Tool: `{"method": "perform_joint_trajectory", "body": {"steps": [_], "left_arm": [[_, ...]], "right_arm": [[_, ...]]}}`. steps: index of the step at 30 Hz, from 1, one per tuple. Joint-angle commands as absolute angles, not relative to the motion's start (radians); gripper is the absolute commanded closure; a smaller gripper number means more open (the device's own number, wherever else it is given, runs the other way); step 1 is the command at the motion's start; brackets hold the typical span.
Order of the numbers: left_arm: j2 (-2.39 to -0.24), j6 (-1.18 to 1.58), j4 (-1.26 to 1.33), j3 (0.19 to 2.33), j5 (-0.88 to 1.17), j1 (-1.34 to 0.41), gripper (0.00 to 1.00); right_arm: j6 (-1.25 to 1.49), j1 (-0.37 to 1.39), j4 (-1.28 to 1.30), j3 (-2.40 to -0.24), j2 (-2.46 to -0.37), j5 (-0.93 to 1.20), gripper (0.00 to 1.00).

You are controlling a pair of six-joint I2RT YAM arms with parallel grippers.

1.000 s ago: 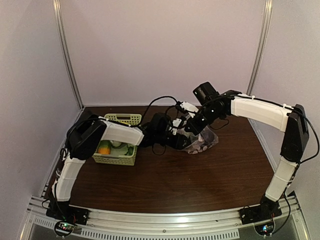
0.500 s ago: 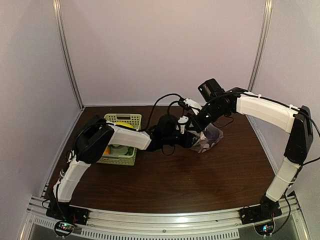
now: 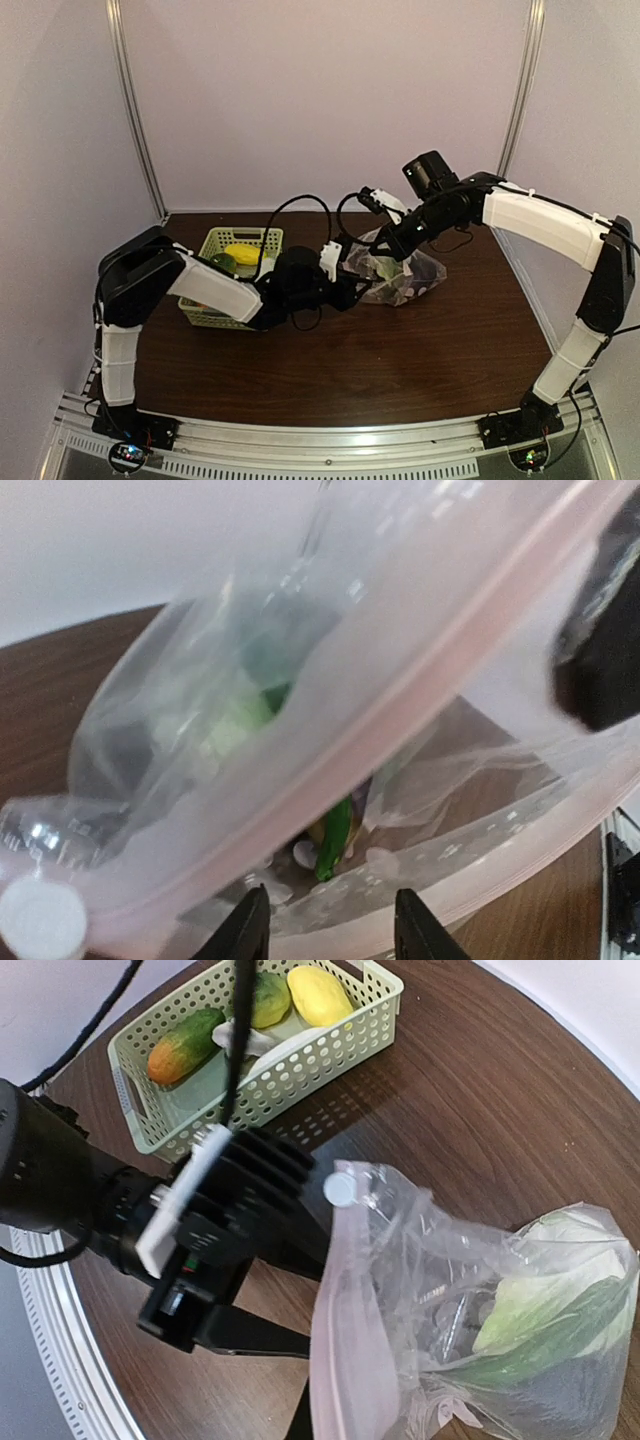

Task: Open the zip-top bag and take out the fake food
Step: Adjust the zipper food storage bag at the center of the board.

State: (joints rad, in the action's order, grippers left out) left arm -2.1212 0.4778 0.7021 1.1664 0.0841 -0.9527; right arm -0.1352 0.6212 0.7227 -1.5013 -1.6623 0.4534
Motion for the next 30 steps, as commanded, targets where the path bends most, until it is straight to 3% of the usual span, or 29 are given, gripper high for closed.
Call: {"method": "perform_joint_trajectory", "body": {"steps": [1, 8, 17, 30], "left_arm": [[-1.929, 0.446, 0.685, 1.158, 0.083, -0.95, 0.57], [-1.837, 0.391, 0.29, 1.309, 0.227, -0.949, 0.64], [-1.815, 0.311, -0.291, 1.488, 0.196, -0.95, 0.67], [-1.9, 0.326, -0.453, 1.561, 0.218, -0.949, 0.78]], "right_arm": [[-0.155, 0.618, 0.743, -1.616, -1.62, 0.552, 1.0], [-0.115, 0.621, 0.769, -1.782, -1.583, 0.611, 1.0], [-0.1, 0.619, 0.703, -1.644, -1.651, 0.569, 1.0], [-0.045, 0.621, 0.664, -1.598, -1.68, 0.678, 1.0]]}}
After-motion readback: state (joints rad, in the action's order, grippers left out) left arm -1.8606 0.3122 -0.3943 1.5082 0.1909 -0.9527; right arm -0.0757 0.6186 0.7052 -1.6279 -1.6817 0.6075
